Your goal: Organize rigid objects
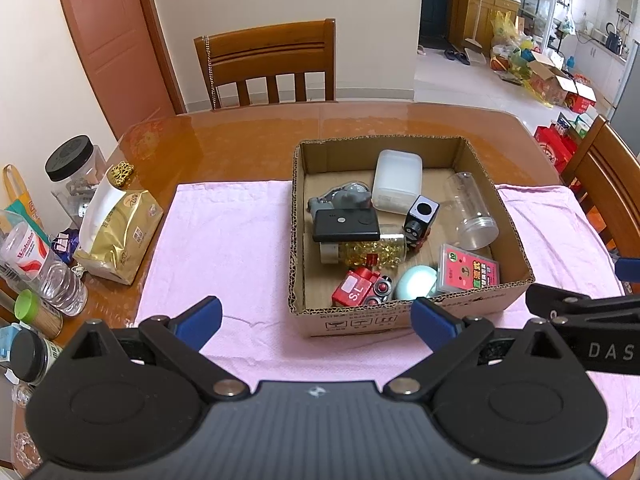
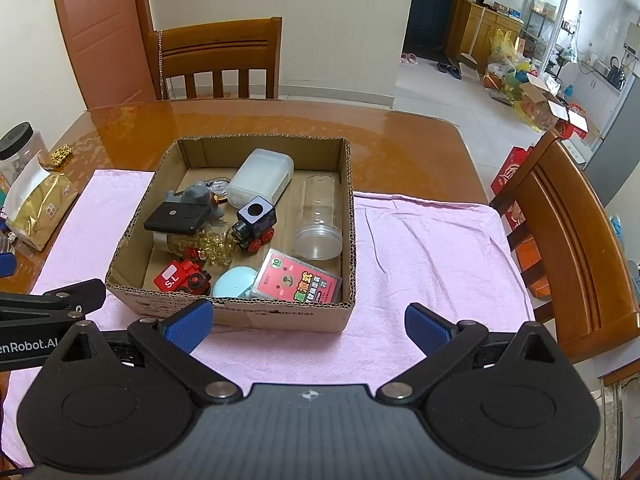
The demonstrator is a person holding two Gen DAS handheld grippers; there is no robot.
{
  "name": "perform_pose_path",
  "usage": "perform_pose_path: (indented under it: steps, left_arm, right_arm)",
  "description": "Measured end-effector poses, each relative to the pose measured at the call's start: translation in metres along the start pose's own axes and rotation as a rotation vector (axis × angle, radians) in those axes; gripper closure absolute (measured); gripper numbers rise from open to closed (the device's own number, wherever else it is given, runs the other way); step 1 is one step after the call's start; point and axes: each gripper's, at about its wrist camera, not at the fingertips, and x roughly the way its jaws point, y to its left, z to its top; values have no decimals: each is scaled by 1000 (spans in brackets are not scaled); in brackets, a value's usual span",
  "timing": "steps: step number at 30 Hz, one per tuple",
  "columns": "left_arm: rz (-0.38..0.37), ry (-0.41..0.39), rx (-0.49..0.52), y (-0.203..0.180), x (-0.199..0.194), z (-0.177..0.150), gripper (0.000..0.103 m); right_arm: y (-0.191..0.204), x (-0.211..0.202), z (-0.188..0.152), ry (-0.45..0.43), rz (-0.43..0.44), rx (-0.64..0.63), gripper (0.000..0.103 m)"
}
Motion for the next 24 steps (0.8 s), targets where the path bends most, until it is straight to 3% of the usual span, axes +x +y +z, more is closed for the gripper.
perform_pose_path:
  steps: [24]
  left_arm:
    - [1,7,-4,-1,-2,1,3]
  right_arm:
    - [-1,0,0,-3,1,9,0]
